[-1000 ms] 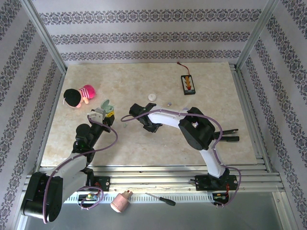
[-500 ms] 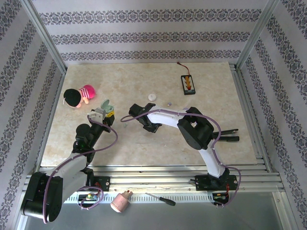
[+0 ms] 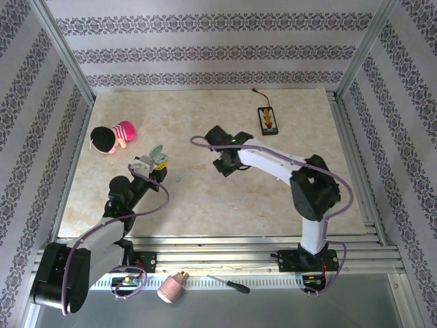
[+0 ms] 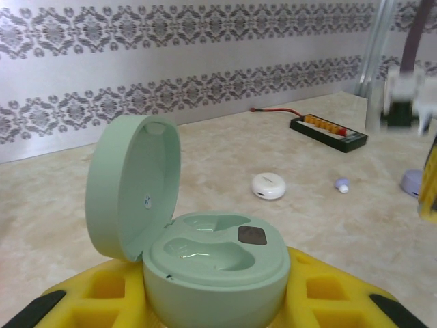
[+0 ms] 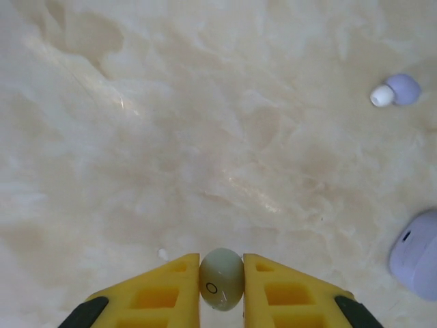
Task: Insert the wireless bluetooth earbuds into the charging case
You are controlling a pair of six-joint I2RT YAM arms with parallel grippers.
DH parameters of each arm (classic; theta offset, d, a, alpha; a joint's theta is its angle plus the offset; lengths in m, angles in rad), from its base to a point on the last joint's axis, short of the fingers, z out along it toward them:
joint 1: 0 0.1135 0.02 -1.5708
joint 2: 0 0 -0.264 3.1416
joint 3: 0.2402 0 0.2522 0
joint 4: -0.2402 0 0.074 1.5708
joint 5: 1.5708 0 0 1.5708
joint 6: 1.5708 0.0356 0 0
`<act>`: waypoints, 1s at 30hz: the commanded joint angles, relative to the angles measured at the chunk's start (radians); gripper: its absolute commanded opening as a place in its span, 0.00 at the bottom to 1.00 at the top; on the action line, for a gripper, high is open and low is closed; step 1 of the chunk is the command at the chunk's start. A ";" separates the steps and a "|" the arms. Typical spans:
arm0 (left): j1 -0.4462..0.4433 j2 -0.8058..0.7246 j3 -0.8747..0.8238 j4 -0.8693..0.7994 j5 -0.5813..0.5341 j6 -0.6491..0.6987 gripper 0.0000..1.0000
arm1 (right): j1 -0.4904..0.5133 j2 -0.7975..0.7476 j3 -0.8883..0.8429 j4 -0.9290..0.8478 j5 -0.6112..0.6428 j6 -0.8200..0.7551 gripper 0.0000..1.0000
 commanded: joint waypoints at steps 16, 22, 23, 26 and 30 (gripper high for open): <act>-0.100 0.182 0.102 0.183 0.497 0.005 0.21 | -0.271 -0.332 -0.377 0.334 -0.861 0.346 0.19; -0.137 0.244 0.135 0.185 0.585 0.000 0.21 | -0.274 -0.384 -0.391 0.353 -0.917 0.385 0.19; -0.142 0.254 0.140 0.188 0.597 -0.003 0.21 | -0.274 -0.391 -0.390 0.358 -0.922 0.398 0.19; -0.152 0.277 0.153 0.195 0.626 -0.010 0.21 | -0.266 -0.410 -0.385 0.357 -0.929 0.422 0.19; -0.160 0.312 0.173 0.203 0.673 -0.025 0.21 | -0.227 -0.444 -0.374 0.359 -0.935 0.380 0.19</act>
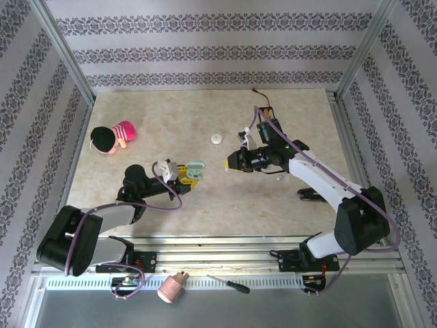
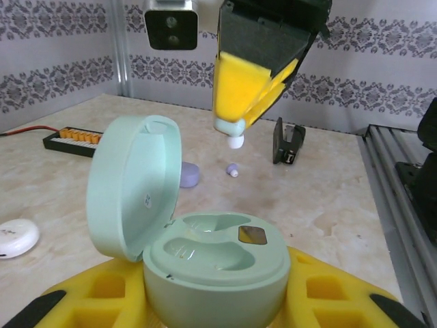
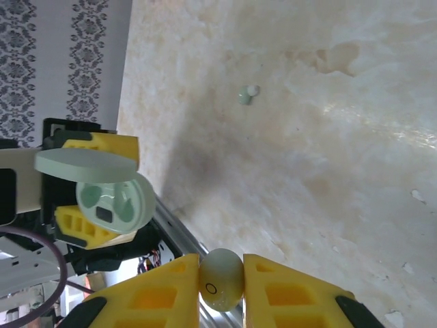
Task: Insert the wireless bluetooth earbuds into the charging case
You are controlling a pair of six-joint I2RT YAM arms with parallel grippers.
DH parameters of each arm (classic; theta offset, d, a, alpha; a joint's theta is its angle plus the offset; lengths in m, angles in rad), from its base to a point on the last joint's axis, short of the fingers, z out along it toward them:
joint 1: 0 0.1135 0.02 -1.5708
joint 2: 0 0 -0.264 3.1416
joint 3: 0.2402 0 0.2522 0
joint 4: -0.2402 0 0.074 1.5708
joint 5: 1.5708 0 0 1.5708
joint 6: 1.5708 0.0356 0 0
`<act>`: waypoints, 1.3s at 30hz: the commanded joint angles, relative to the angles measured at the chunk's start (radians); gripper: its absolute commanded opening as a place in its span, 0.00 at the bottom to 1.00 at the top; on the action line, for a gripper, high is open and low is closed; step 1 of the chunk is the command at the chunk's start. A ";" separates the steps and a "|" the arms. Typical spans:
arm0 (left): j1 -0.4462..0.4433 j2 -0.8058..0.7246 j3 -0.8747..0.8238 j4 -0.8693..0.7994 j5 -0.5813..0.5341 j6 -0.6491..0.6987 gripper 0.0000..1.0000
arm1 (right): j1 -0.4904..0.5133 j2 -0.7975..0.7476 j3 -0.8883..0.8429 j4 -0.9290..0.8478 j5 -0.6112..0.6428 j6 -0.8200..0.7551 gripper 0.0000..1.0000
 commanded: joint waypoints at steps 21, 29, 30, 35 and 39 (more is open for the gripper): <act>-0.035 0.176 0.066 0.379 0.207 -0.217 0.21 | 0.209 0.012 0.112 0.012 0.005 -0.186 0.20; -0.036 0.201 0.070 0.405 0.211 -0.223 0.20 | 0.224 0.027 0.119 0.036 0.029 -0.179 0.19; -0.035 0.201 0.072 0.406 0.213 -0.225 0.20 | 0.226 0.029 0.119 0.038 0.031 -0.180 0.19; -0.035 0.198 0.070 0.407 0.217 -0.220 0.21 | 0.232 0.037 0.120 0.050 0.050 -0.178 0.19; -0.036 0.193 0.066 0.407 0.211 -0.217 0.20 | 0.231 0.027 0.114 0.061 0.076 -0.178 0.18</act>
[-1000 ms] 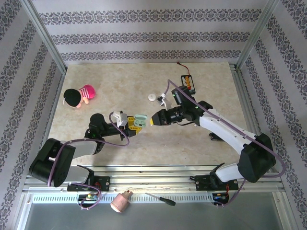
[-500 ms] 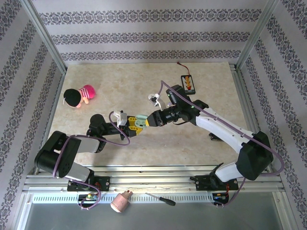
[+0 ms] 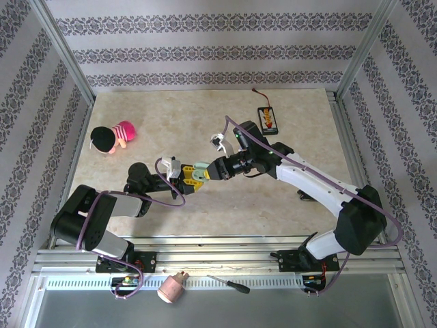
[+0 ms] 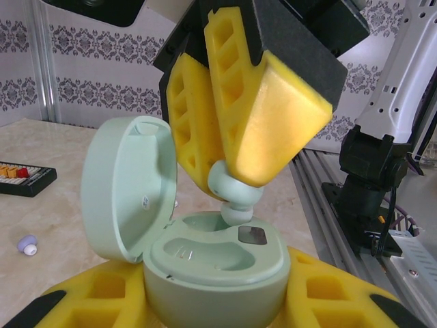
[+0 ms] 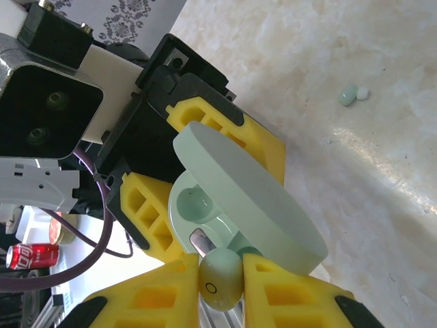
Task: Insert the wireless bluetooth earbuds into the charging case
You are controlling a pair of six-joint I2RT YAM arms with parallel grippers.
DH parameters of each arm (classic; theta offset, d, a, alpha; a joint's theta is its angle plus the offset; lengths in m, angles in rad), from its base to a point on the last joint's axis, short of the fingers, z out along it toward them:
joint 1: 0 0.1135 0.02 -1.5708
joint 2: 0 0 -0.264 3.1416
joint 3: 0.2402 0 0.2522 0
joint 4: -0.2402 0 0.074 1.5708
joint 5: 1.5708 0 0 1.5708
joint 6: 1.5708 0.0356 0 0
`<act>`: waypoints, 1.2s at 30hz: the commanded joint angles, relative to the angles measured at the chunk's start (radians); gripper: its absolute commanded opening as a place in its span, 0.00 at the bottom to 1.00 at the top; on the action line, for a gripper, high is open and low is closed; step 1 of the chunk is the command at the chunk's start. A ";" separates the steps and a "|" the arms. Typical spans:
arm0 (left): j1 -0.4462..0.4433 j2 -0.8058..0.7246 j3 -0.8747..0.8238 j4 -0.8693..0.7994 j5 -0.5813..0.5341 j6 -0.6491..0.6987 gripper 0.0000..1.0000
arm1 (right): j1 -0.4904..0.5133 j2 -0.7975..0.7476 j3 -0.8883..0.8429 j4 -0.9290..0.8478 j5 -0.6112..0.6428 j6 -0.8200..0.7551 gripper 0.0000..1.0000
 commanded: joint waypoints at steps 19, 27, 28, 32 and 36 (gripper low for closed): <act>-0.010 -0.025 0.002 0.084 -0.007 0.009 0.21 | 0.024 -0.034 0.030 -0.042 0.144 -0.065 0.52; 0.007 -0.030 -0.007 0.085 -0.040 0.032 0.21 | 0.010 -0.128 -0.012 -0.020 0.172 -0.088 0.73; 0.014 -0.034 -0.012 0.086 -0.061 0.043 0.21 | 0.009 -0.140 -0.022 -0.010 0.171 -0.091 0.74; 0.057 -0.066 -0.043 0.063 -0.180 0.093 0.21 | 0.005 -0.191 -0.101 0.100 0.242 -0.033 0.74; 0.112 -0.123 -0.050 -0.048 -0.272 0.151 0.21 | 0.003 -0.198 -0.182 0.228 0.373 0.075 0.74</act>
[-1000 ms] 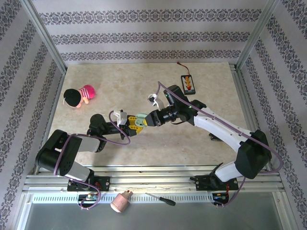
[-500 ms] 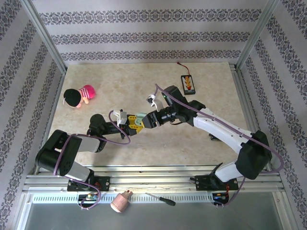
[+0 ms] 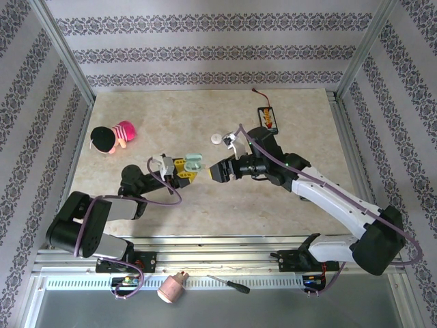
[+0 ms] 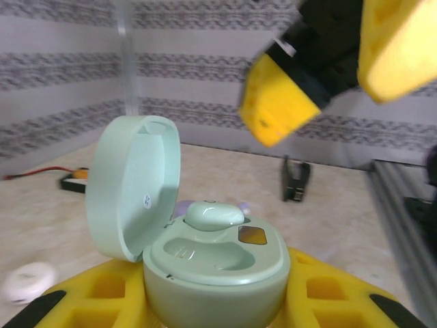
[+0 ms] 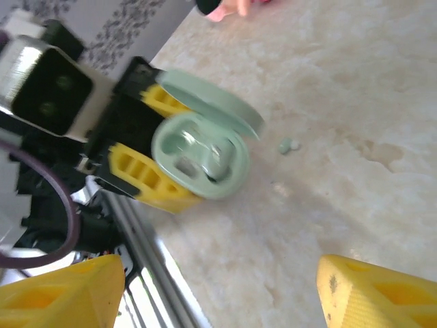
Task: Insert the wireless bluetooth earbuds into the charging case
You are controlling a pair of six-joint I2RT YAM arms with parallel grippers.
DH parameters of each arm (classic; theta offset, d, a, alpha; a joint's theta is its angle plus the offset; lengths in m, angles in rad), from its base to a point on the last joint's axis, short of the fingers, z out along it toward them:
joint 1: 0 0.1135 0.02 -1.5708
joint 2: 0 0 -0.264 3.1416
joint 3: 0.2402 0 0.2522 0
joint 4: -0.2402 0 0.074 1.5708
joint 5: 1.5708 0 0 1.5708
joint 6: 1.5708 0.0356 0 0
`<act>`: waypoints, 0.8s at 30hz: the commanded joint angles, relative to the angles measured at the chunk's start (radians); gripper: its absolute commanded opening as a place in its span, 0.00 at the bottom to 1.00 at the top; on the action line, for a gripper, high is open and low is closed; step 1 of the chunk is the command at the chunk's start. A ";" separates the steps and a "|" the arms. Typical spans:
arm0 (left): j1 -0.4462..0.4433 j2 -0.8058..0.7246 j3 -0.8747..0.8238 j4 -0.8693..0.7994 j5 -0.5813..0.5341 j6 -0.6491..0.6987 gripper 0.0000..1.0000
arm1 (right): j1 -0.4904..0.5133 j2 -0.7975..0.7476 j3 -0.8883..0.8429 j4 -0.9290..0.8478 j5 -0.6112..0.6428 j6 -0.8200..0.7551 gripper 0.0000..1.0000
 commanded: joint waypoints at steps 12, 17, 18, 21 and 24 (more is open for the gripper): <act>0.214 -0.168 -0.022 -0.189 -0.405 0.097 0.21 | 0.091 0.394 0.102 0.131 0.291 0.108 0.68; 0.312 -0.145 -0.044 -0.113 -0.415 0.023 0.21 | 0.101 0.597 0.260 0.129 0.180 0.061 0.68; 0.321 -0.143 -0.051 -0.094 -0.415 0.012 0.21 | 0.102 0.633 0.293 0.124 0.158 0.055 0.68; 0.342 -0.137 -0.064 -0.072 -0.412 -0.004 0.21 | 0.101 0.743 0.405 0.093 0.078 0.036 0.68; 0.360 -0.140 -0.078 -0.057 -0.422 -0.015 0.21 | 0.102 0.846 0.518 0.060 0.008 0.021 0.67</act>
